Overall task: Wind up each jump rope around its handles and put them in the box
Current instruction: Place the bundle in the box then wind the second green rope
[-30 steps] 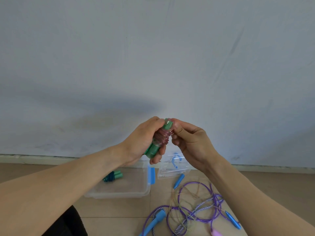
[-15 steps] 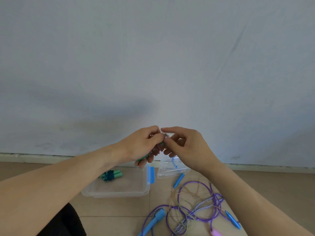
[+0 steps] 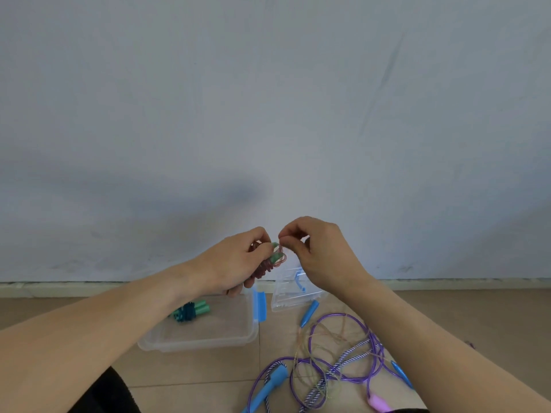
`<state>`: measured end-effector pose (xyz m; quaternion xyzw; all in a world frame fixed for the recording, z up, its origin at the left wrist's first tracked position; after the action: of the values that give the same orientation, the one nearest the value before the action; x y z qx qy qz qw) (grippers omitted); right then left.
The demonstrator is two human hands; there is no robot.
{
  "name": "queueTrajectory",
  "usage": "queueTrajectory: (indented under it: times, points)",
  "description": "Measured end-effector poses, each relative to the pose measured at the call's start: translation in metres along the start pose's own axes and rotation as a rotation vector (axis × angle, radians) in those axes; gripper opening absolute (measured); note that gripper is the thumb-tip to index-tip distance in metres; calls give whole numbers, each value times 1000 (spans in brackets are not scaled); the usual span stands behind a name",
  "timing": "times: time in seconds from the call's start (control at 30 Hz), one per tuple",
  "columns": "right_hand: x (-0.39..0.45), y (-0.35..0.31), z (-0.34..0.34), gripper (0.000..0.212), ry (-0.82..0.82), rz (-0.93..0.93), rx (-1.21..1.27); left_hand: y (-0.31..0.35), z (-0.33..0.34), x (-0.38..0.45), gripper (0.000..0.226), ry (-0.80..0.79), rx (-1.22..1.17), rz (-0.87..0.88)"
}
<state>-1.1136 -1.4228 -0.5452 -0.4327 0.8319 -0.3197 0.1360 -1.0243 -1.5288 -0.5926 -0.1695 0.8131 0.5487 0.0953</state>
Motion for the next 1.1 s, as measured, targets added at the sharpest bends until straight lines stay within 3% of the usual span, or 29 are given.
queueTrajectory:
  times: [0.1, 0.2, 0.3, 0.4, 0.5, 0.63, 0.7, 0.83, 0.93, 1.0, 1.1]
  points:
    - [1, 11, -12, 11, 91, 77, 196, -2, 1, 1, 21, -7, 26, 15]
    - [-1, 34, -11, 14, 159, 289, 531, 5, 6, 2, 22, -30, -69, 91]
    - [-7, 50, 2, 21, 157, 538, 867, 15, 14, 0, 19, -70, -44, 164]
    - [-8, 55, 14, 22, 116, 657, 986, 21, 20, -3, 14, -106, 21, 234]
    - [-5, 57, 18, 18, 107, 629, 888, 23, 17, -6, 13, -105, 100, 270]
    - [1, 47, 10, 11, 112, 422, 316, 5, 10, -5, 15, -118, 225, 205]
    - [1, 50, 15, 10, 97, 459, 348, -3, 5, -3, 15, -118, 265, 169]
    - [3, 54, 24, 12, 183, 614, 763, -3, -1, -1, 15, -113, 290, 137]
    - [12, 48, 37, 17, 218, 703, 943, 10, -3, -9, 16, -29, 614, 236]
    - [17, 40, 56, 18, 150, 732, 927, 10, -2, -15, 19, -11, 780, 262]
    - [32, 28, 78, 13, -33, 595, 643, -16, -17, -19, 26, -18, 750, 166]
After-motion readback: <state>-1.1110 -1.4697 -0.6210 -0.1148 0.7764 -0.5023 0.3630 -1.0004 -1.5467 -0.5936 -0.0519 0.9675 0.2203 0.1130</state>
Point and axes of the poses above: each hand's wrist, its own x-axis towards the middle knuckle, its own z-axis out of the palm, y = z × x, the point moved 7 cm from there along x, towards the middle knuckle, and after that the axes turned 5 degrees about -y, right-handed, at the moved point
